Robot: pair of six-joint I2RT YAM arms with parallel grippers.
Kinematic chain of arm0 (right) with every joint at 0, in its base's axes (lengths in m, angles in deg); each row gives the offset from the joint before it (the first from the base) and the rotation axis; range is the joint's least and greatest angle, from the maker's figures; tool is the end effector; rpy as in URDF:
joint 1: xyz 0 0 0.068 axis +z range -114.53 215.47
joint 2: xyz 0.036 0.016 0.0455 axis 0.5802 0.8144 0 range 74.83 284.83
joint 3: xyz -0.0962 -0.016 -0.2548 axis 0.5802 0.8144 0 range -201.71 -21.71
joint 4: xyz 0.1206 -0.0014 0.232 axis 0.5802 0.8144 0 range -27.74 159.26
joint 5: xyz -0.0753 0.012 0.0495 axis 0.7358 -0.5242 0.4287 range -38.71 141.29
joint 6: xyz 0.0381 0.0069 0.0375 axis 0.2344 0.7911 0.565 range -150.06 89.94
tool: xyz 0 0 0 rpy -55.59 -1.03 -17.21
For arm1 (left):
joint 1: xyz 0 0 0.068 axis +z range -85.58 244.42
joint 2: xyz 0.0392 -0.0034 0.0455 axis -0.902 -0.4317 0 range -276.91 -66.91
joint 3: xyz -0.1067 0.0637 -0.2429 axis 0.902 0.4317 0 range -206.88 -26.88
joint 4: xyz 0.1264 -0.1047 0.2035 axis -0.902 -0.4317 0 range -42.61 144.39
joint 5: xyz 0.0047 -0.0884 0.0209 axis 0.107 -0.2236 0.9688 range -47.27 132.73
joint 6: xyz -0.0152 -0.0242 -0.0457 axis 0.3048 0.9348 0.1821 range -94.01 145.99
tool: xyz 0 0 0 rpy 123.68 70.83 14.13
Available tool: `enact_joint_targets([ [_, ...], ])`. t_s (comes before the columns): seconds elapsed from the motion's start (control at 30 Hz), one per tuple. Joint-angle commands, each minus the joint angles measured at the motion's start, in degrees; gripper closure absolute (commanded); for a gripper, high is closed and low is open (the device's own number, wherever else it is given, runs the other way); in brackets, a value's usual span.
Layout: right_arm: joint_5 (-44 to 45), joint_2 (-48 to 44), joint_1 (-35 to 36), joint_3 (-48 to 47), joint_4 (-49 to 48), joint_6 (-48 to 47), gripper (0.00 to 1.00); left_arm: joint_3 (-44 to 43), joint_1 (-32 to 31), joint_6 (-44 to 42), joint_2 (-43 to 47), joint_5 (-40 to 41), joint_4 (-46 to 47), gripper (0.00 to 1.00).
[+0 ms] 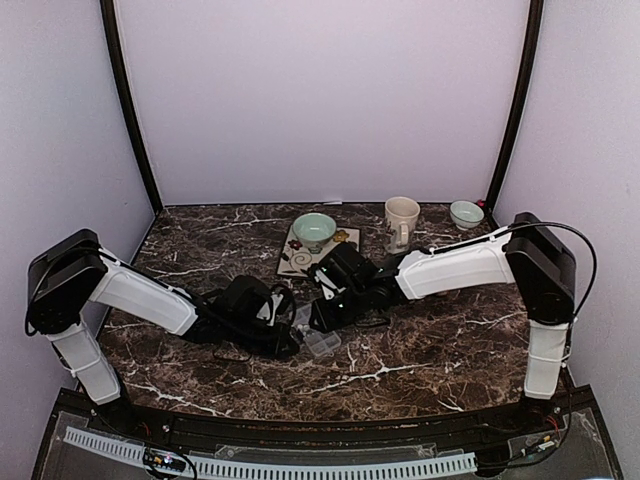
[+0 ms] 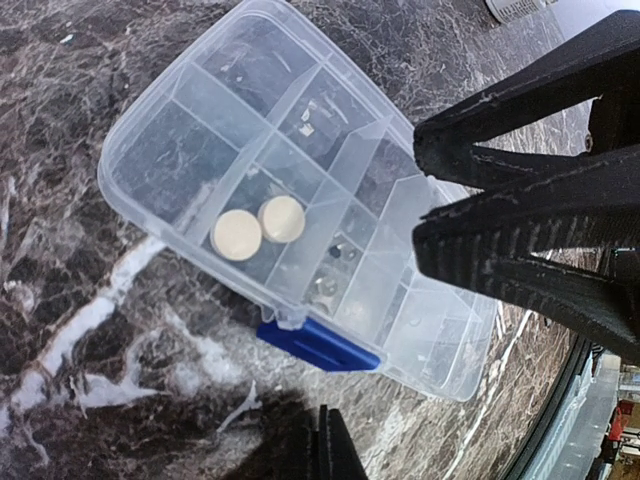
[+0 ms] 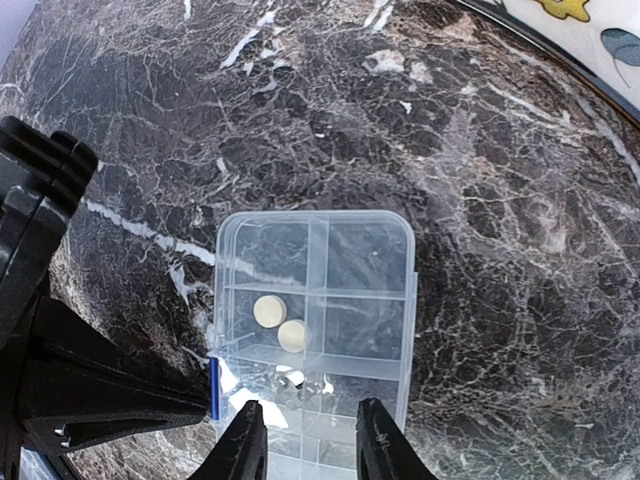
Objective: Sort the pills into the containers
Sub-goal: Close the lid of the pill container.
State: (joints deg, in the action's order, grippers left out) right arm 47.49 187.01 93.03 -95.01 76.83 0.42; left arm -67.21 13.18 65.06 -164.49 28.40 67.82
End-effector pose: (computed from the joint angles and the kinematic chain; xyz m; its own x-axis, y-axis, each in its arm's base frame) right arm 0.2197 0.3500 0.1629 -0.8092 -0.3297 -0.4863 -0.5255 0.7764 0.3479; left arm 0.1910 -0.2520 0.1265 -0.8832 0.1246 -0.4522 0.4002 0.7031 -0.5879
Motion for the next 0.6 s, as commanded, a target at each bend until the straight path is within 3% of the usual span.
enact_joint_targets([
  [0.0, -0.96, 1.40, 0.80, 0.52, -0.49, 0.12, 0.69, 1.49, 0.57, 0.25, 1.52, 0.57, -1.45, 1.00],
  [0.57, 2.80, 4.66, 1.92, -1.42, 6.18, -2.09, 0.62, 0.58, 0.97, -1.77, 8.80, 4.39, -7.19, 1.00],
])
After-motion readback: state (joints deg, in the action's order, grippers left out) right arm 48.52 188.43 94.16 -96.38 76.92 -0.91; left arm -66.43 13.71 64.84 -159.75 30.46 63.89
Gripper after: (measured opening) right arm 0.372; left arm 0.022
